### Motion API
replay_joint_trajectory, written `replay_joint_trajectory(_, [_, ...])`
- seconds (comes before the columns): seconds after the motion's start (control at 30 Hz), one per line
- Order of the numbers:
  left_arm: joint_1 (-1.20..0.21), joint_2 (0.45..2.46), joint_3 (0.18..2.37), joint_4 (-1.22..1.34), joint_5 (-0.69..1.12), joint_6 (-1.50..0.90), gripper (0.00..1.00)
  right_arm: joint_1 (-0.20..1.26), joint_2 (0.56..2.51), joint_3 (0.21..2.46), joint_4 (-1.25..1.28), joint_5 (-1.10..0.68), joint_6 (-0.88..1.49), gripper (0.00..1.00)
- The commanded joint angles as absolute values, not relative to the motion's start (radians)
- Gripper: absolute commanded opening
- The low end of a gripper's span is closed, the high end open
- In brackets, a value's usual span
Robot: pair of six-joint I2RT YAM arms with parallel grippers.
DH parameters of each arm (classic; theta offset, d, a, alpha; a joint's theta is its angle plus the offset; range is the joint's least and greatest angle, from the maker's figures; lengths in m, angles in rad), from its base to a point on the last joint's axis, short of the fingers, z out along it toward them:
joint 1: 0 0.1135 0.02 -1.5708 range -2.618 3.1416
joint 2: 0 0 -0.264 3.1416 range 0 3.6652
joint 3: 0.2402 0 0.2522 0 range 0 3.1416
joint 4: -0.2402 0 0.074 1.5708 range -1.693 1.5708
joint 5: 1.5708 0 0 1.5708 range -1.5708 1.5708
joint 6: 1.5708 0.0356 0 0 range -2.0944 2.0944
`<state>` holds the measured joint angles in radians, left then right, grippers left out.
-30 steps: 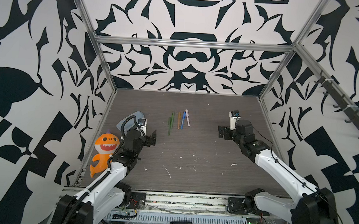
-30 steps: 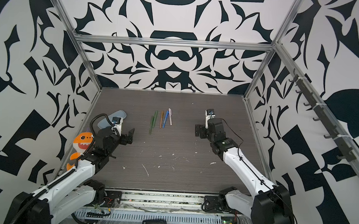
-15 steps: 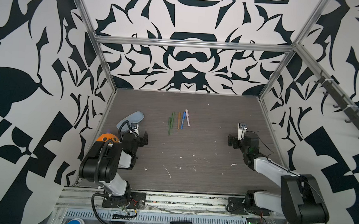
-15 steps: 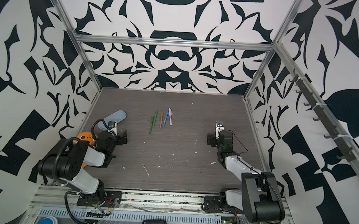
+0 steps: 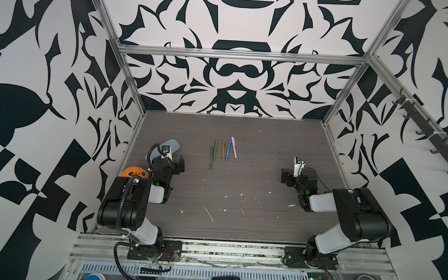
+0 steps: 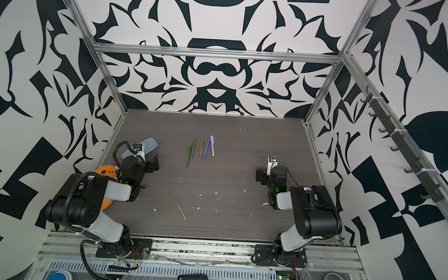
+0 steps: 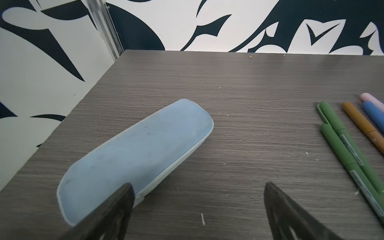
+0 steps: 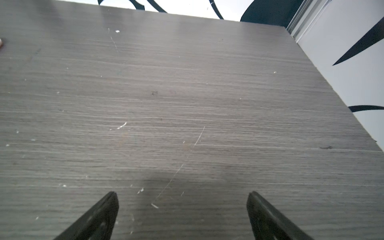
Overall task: Insert pens into pen caps
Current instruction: Reset both arms
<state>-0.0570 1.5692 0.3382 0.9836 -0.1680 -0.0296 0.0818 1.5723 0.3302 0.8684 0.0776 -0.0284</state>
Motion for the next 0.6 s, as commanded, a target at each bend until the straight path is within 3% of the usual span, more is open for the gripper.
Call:
replay_joint_trajectory(0.0, [-0.052, 1.565, 0.350, 0.964, -0.161, -0.035, 0.99, 0.081, 1.556, 0.352, 0.918, 0.098, -0.015, 1.00])
replay_joint_trajectory(0.57, [-0.053, 1.564, 0.360, 0.942, -0.118, -0.020, 0.99, 0.081, 1.565, 0.362, 0.912, 0.125, -0.006, 1.00])
